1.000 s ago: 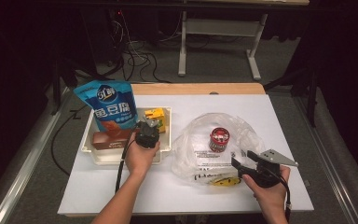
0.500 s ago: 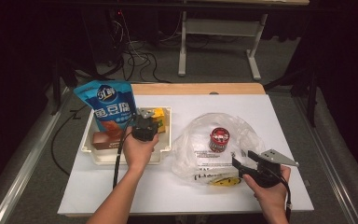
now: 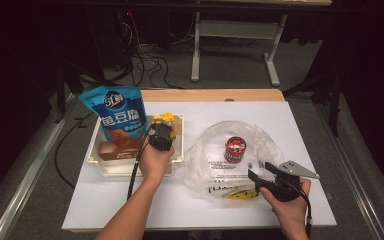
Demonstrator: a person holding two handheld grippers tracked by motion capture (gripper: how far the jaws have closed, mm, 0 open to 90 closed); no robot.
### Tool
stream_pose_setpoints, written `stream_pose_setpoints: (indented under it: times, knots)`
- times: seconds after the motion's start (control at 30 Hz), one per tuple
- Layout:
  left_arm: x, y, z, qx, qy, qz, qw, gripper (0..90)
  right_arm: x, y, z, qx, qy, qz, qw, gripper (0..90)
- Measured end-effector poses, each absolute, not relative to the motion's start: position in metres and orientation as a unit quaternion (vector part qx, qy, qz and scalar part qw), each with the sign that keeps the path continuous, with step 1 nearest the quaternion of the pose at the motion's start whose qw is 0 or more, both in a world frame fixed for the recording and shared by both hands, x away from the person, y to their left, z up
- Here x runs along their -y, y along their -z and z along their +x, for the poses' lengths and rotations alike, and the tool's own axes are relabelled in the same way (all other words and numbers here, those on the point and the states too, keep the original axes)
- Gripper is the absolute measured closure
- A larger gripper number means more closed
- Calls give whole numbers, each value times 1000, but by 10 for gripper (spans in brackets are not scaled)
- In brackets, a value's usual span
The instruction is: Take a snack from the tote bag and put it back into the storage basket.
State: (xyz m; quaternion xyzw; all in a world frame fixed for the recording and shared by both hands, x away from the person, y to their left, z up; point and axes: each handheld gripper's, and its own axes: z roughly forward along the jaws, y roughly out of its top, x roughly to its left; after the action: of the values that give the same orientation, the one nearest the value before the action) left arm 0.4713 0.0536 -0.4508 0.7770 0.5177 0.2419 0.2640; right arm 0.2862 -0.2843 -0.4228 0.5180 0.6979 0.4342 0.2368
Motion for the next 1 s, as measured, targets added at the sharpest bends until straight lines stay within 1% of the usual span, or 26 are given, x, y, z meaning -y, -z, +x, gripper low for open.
stream_pose_setpoints:
  times: [0.1, 0.23, 0.3, 0.37, 0.53, 0.7, 0.87, 1.0]
  knots:
    - [-57, 451, 473, -525, -248, 772, 260, 900, 284, 423, 286, -698, -435, 519, 235, 298]
    - [-61, 450, 474, -533, -249, 761, 274, 900, 282, 424, 286, -699, -434, 517, 235, 300]
    - [-64, 449, 477, -546, -236, 750, 290, 900, 282, 424, 286, -700, -434, 516, 235, 300]
    - [-64, 449, 477, -551, -231, 747, 292, 900, 281, 424, 286, -699, -433, 518, 234, 300]
    - [-64, 451, 474, -545, -236, 750, 292, 900, 281, 424, 286, -701, -433, 516, 235, 300]
    - [-69, 447, 465, -532, -231, 749, 322, 900, 281, 424, 287, -701, -433, 516, 235, 300]
    - [-74, 443, 453, -519, -225, 749, 345, 844, 281, 423, 288, -698, -433, 519, 237, 301]
    - [-81, 443, 443, -521, -224, 746, 349, 843, 282, 422, 288, -697, -434, 519, 238, 300]
